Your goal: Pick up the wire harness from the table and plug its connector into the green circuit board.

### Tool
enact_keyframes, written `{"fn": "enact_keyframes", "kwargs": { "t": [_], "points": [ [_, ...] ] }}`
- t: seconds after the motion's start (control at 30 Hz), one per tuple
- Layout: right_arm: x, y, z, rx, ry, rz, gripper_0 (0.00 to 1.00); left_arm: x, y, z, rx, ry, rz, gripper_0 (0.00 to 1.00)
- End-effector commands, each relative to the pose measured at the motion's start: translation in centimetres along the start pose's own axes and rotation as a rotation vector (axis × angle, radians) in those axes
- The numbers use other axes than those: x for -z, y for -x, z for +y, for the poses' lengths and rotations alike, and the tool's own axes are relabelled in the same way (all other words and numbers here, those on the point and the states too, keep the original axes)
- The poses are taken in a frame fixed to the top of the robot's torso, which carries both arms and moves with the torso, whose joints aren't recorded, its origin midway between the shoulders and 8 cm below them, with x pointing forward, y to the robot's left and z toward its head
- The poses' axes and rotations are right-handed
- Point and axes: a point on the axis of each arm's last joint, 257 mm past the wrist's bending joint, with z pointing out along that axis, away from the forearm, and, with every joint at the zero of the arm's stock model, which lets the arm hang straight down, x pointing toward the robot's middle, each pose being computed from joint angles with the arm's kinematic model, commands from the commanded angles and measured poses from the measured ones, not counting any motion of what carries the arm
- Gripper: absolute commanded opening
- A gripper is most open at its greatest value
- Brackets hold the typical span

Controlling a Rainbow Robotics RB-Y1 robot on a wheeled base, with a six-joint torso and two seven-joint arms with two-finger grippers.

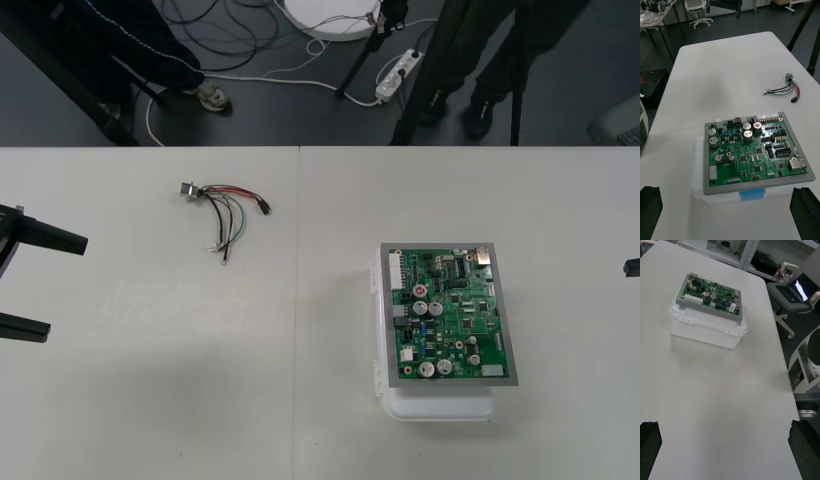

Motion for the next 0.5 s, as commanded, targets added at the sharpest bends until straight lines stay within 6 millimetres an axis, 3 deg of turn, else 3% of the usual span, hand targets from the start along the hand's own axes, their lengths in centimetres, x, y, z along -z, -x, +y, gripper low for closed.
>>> {"fn": "enact_keyframes", "kwargs": {
  "t": [0.03, 0.13, 0.17, 0.5],
  "points": [
    [0.1, 0.3, 0.3, -0.044, 0.001, -0.027, 1.00, 0.6, -0.2, -1.2, 0.022, -0.036, 0.022, 1.00],
    [0.2, 0.4, -0.1, -0.047, -0.019, -0.035, 1.00, 0.6, -0.2, -1.2, 0.022, -0.036, 0.022, 1.00],
    [0.4, 0.4, -0.2, -0.053, -0.027, -0.038, 1.00, -0.9, -2.7, -2.4, 0.105, -0.064, 0.004, 1.00],
    [1.8, 1.4, -0.4, -0.068, -0.095, -0.110, 1.00, -1.0, -3.5, -1.4, 0.087, -0.046, 0.047, 1.00]
  ]
}}
